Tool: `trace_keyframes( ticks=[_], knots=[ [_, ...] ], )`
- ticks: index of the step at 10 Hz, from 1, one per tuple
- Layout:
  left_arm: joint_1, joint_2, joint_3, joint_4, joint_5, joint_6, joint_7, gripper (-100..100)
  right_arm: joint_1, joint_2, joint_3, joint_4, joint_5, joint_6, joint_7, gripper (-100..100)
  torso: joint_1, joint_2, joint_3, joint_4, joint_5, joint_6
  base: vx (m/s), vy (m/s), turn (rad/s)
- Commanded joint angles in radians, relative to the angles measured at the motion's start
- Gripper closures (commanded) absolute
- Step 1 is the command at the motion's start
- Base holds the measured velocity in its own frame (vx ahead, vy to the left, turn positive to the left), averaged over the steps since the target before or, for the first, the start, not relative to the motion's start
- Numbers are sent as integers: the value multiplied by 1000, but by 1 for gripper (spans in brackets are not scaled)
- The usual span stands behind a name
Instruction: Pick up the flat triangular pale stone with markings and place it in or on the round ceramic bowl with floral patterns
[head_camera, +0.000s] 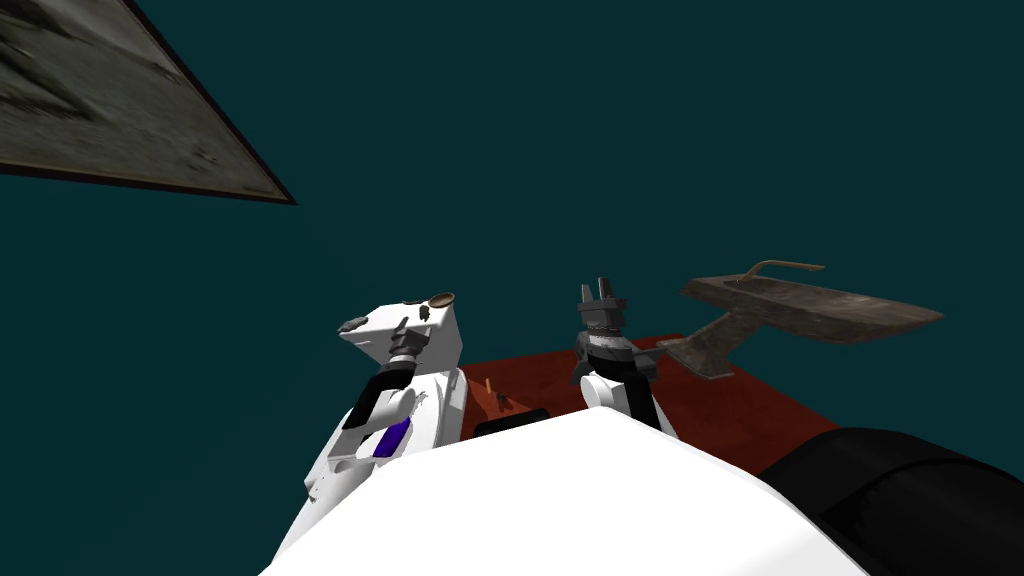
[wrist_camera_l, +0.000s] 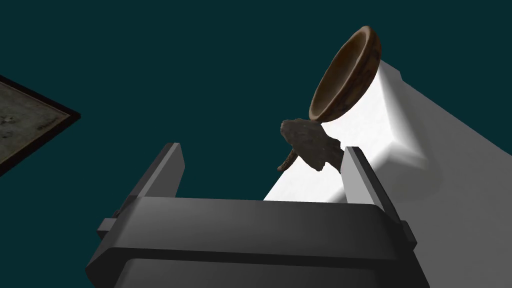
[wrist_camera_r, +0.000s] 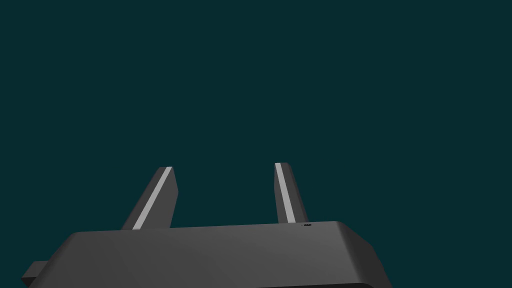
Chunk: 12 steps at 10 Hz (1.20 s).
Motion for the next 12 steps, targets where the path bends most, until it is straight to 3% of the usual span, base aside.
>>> trace_keyframes(
  ticks=[1, 2, 3, 4, 5, 6, 7, 8, 9, 10, 11, 12],
  knots=[
    [-47, 17, 11, 50, 21, 42, 33, -100, 0, 0, 0, 0, 0, 0, 0, 0, 0, 0, 0, 0, 0, 0, -28, -12, 51],
    [-47, 17, 11, 74, 21, 42, 33, -100, 0, 0, 0, 0, 0, 0, 0, 0, 0, 0, 0, 0, 0, 0, -30, -14, 33],
    [-87, 33, 21, 107, 42, 83, 66, -100, 0, 0, 0, 0, 0, 0, 0, 0, 0, 0, 0, 0, 0, 0, -38, -21, 69],
    [-87, 33, 21, 134, 42, 85, 66, -100, 0, 0, 0, 0, 0, 0, 0, 0, -1, 0, 0, 0, 0, 0, -37, -23, 23],
    [-129, 49, 31, 174, 65, 121, 99, -100, 0, 0, 0, 0, 0, 0, 0, 0, -1, 0, 0, 0, 0, 0, -41, -18, 41],
    [-129, 49, 31, 194, 65, 127, 99, -100, 0, 0, 0, 0, 0, 0, 0, 0, -1, 1, 0, 0, 0, 0, -34, -14, 21],
    [-171, 65, 41, 226, 88, 167, 130, -100, 0, 0, 0, 0, 0, 0, 0, 0, 0, 1, 0, 0, 0, 0, -41, -20, 53],
    [-171, 65, 41, 250, 88, 167, 130, -100, 0, 0, 0, 0, 0, 0, 0, 0, -1, 1, 0, 0, 0, 0, -31, -18, 18],
    [-215, 81, 50, 279, 112, 207, 160, -100, 0, 0, 0, 0, 0, 0, 0, 0, -1, 0, 0, 0, 0, 0, -34, -16, 30],
    [-215, 81, 50, 309, 112, 207, 160, -100, 0, 0, 0, 0, 0, 0, 0, 0, -1, 0, 0, 0, 0, 0, -27, -11, 20],
    [-256, 96, 59, 342, 137, 244, 189, -100, 0, 0, 0, 0, 0, 0, 0, 0, 0, 0, 0, 0, 0, 0, -31, -11, 39],
    [-260, 96, 59, 376, 137, 244, 189, -100, 0, 0, 0, 0, 0, 0, 0, 0, 0, 0, 0, 0, 0, 0, -25, -11, 12]
  ],
)
